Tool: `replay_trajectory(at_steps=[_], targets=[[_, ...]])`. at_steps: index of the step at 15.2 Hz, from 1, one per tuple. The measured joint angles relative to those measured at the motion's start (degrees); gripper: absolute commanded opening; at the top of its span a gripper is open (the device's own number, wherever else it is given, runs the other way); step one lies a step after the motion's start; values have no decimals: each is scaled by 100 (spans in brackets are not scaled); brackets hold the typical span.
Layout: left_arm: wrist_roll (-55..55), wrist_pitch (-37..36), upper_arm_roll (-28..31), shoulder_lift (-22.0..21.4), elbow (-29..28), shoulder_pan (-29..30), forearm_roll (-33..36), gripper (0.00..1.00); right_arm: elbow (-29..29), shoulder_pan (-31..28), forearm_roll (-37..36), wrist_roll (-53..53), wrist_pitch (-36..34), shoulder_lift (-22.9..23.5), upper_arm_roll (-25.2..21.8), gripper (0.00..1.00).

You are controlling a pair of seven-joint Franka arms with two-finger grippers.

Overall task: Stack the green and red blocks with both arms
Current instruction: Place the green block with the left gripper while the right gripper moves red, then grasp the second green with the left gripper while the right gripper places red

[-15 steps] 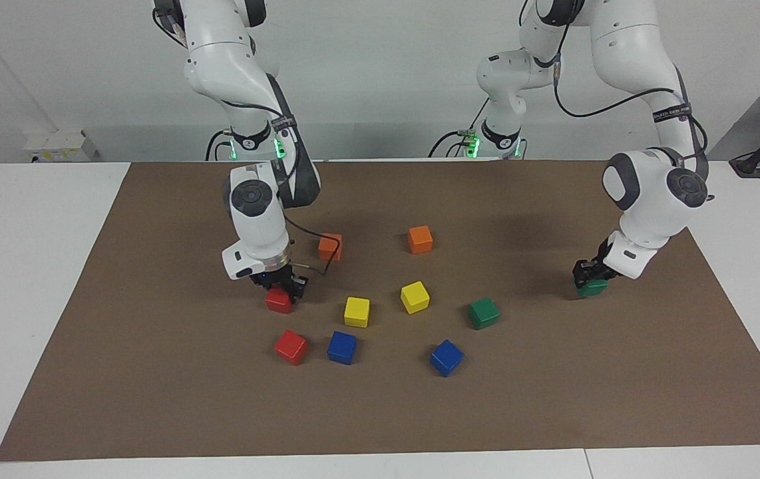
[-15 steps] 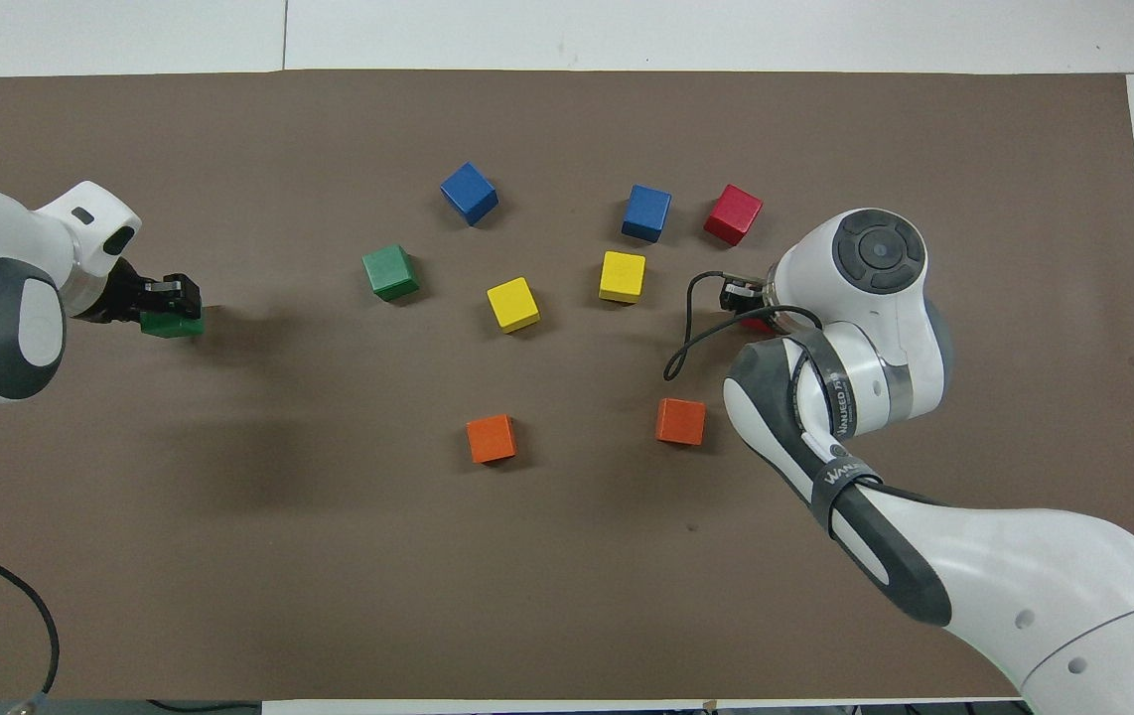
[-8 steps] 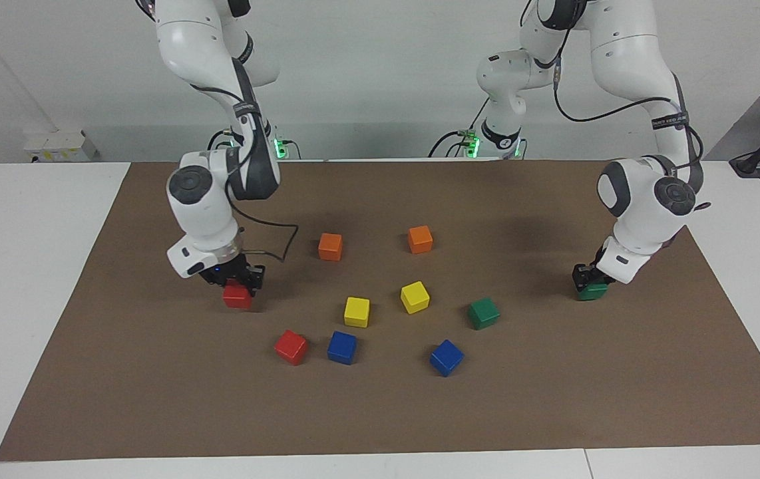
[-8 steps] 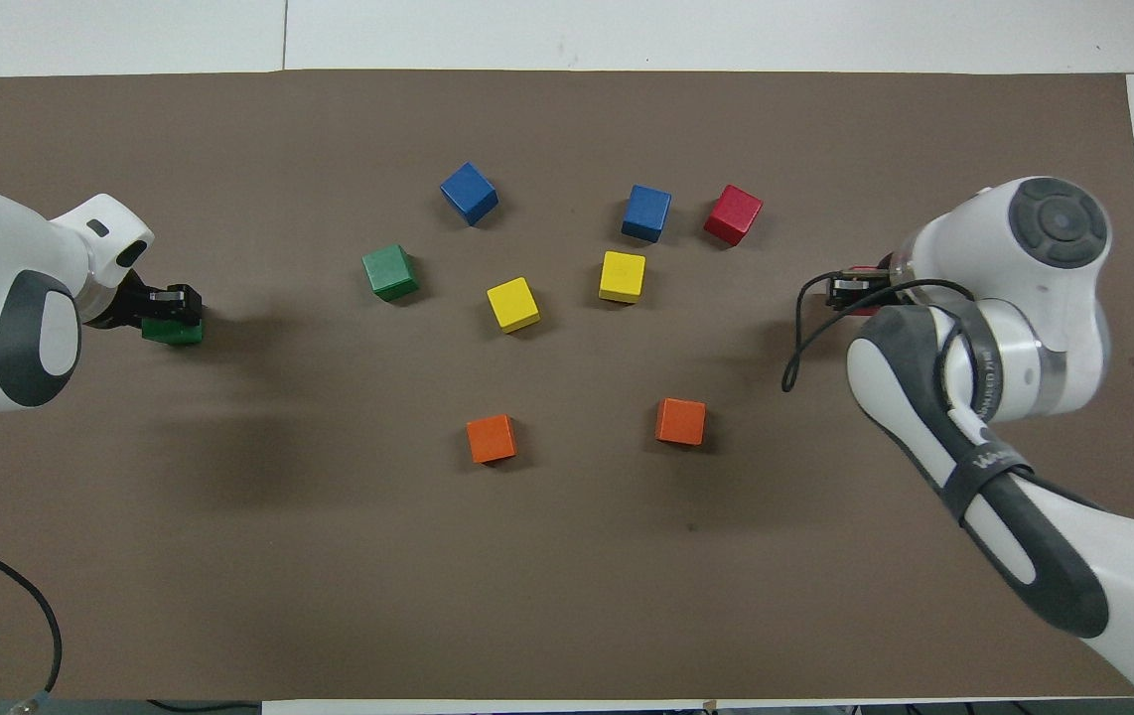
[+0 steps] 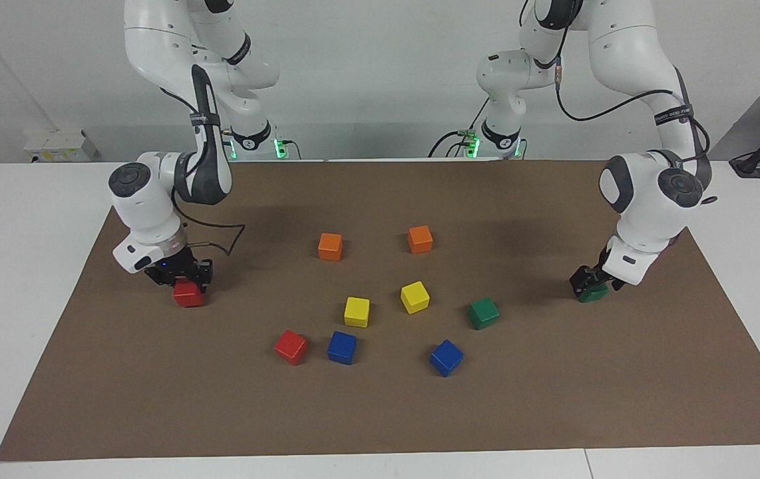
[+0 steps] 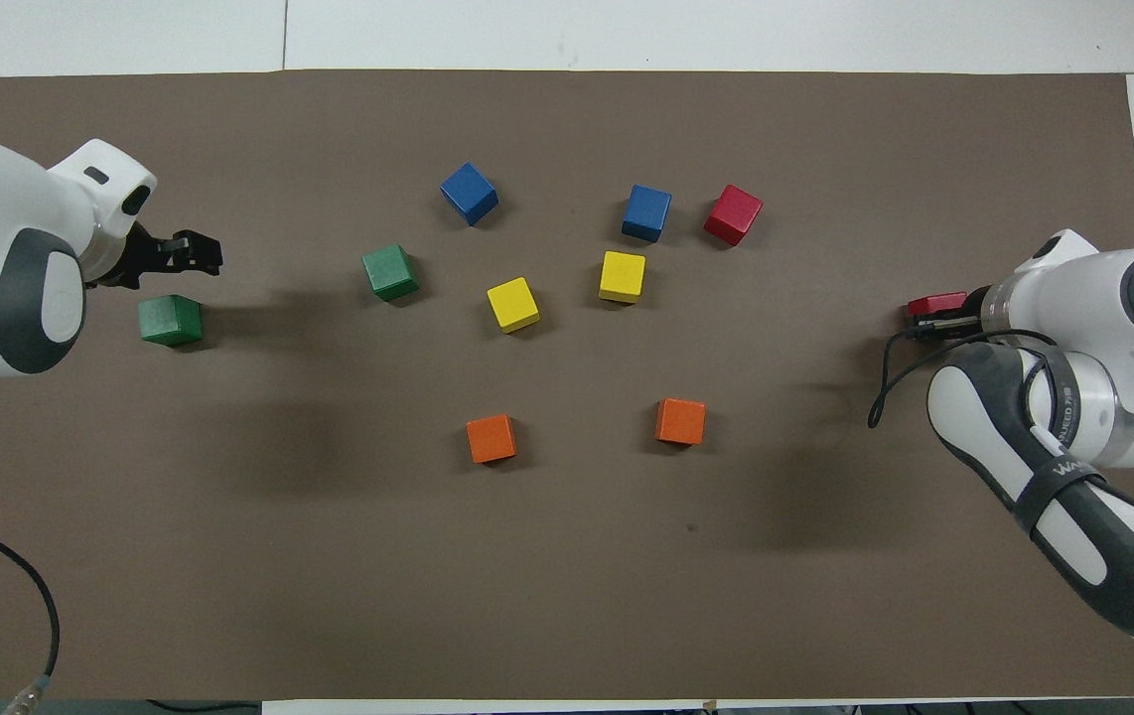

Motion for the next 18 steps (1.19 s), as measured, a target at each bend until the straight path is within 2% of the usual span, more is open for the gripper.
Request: replay_trajectory(at_steps=[1, 3, 5, 7, 10, 12, 15, 16, 18], targets=[[-482, -174, -17, 86, 267, -267, 0, 100, -39, -24, 0, -81, 61, 0, 0, 0], [-1343, -374, -31, 382, 751, -819, 1, 100, -59, -62, 0, -135, 94, -1, -1, 99], [-2167, -223, -30, 790, 1032, -1278, 61, 100, -58, -63, 0, -136, 102, -4, 3, 100], [-2531, 15, -23, 1081, 1112, -1477, 176, 100, -45, -63, 0, -136, 107, -21, 6, 100], [-2669, 94, 9, 1158, 1119, -1475, 177, 100, 61, -55, 0, -136, 34, -67, 13, 100], [-2769, 112, -2, 1158, 1096, -1495, 177, 100, 450, 14, 0, -96, -545, -91, 47, 100], [-3087, 448, -15, 1158, 812, -1684, 184, 100, 1816, 525, -9, 913, -2187, -34, 76, 100], [-3170, 572, -17, 1160, 681, -1749, 187, 100, 2201, 745, -12, 1380, -2518, 17, 85, 100], [-3233, 689, -15, 1157, 514, -1800, 188, 32, 2635, 1160, -18, 2356, -2702, 179, 98, 100]])
